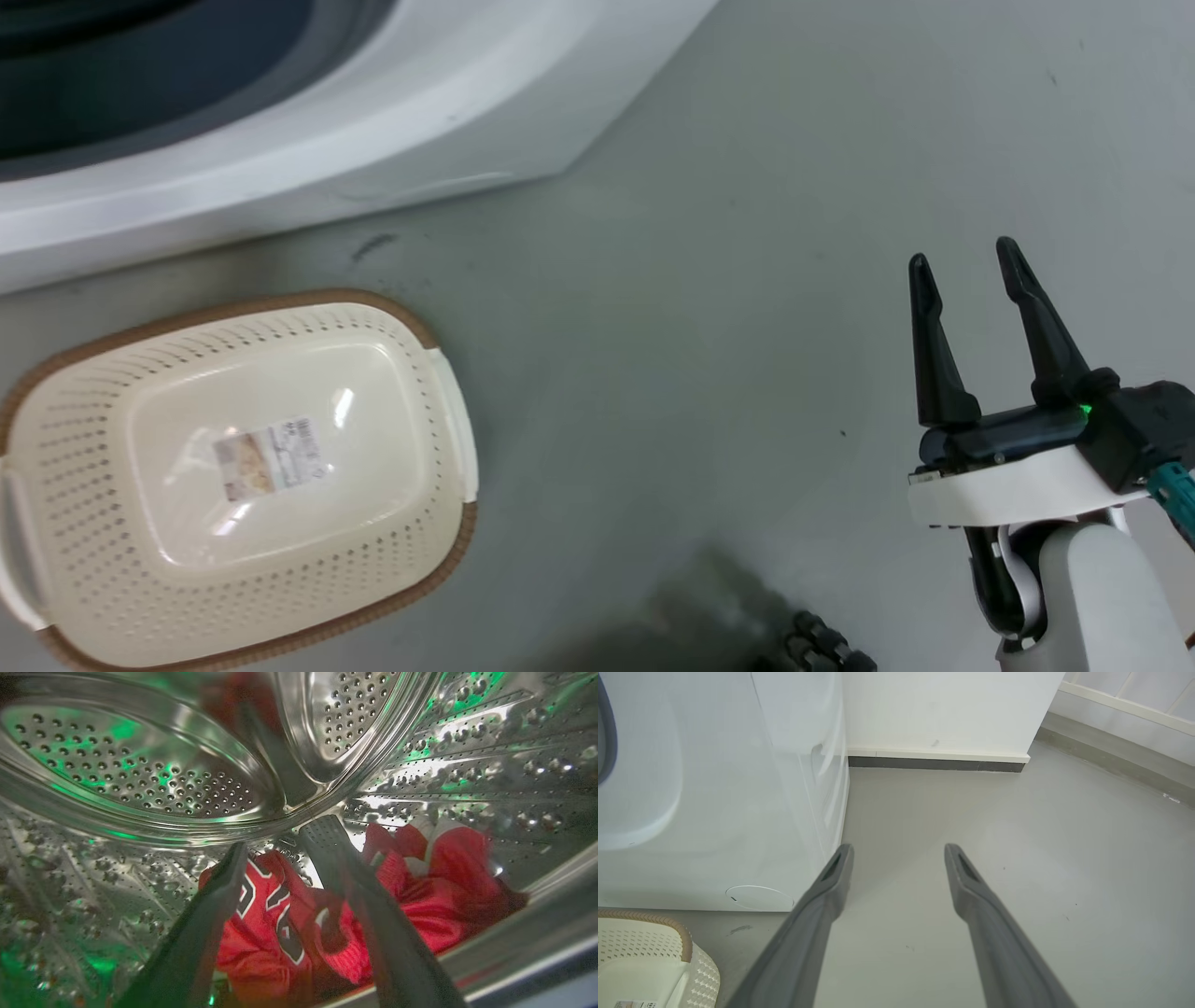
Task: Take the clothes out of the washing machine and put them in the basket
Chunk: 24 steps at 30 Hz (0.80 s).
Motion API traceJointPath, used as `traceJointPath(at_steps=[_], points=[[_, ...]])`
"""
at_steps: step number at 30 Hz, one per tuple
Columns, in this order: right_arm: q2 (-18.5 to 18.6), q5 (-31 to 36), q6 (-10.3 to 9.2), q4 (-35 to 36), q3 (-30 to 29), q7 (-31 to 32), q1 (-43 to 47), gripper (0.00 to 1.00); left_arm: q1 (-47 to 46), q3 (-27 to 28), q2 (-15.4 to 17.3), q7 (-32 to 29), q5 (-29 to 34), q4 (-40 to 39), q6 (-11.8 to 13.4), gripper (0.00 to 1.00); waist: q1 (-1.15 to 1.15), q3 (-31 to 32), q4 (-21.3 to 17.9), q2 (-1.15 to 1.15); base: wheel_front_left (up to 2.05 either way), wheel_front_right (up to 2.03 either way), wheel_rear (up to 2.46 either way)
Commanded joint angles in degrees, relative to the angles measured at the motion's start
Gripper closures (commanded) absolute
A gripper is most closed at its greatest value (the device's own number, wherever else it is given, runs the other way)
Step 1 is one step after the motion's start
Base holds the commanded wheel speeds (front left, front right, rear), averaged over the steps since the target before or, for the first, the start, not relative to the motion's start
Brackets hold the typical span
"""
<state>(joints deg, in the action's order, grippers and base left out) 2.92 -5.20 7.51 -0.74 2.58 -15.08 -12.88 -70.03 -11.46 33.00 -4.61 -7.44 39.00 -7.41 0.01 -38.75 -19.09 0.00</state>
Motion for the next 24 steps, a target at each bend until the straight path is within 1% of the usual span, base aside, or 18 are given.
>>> traceJointPath(at_steps=[1,5,7,11,13,17,20,24], points=[[-0.1,-0.8,-0.04,0.4,0.5,-0.1,-1.0,0.0,-3.5,-1.3,1.8,-1.6,-0.2,1.8,-0.1,0.0,-0.01,-3.8,-2.9,0.0,0.0,0.0,0.0],[-0.1,-1.7,-0.04,1.0,1.8,-0.1,-1.4,0.0,-12.0,-5.0,5.0,-6.5,-0.3,6.5,-0.1,0.0,-0.01,-6.0,-4.7,0.0,0.0,0.0,0.0],[-0.1,-2.2,-0.04,1.1,2.4,-0.1,-1.3,0.0,-14.9,-7.4,6.0,-9.4,-1.1,8.2,-0.1,0.0,-0.01,-6.9,-5.4,0.0,0.0,0.0,0.0],[-0.1,-2.8,-0.04,1.4,3.6,-0.1,-1.2,0.0,-20.3,-10.0,8.5,-14.5,-1.2,11.3,0.0,0.0,-0.01,-8.7,-6.5,0.0,0.0,0.0,0.0],[-0.1,-3.1,-0.04,1.6,4.4,-0.1,-1.2,0.0,-22.2,-10.5,9.3,-16.6,-1.0,12.7,0.0,0.0,-0.01,-9.5,-7.1,0.0,0.0,0.0,0.0],[-0.1,-4.6,-0.04,2.1,5.7,-0.1,-1.1,0.0,-24.7,-10.2,11.3,-18.4,-1.1,14.8,0.2,0.0,-0.01,-11.0,-8.4,0.0,0.0,0.0,0.0],[-0.1,-5.2,-0.04,2.5,6.0,-0.1,-0.9,0.0,-26.1,-10.6,12.3,-18.9,-0.8,15.3,0.2,0.0,-0.01,-11.8,-8.9,0.0,0.0,0.0,0.0],[-0.1,-5.3,-0.04,2.4,5.9,-0.1,-0.5,0.0,-26.2,-10.9,11.5,-21.3,-1.4,16.0,0.3,0.0,-0.01,-12.4,-8.7,0.0,0.0,0.0,0.0]])
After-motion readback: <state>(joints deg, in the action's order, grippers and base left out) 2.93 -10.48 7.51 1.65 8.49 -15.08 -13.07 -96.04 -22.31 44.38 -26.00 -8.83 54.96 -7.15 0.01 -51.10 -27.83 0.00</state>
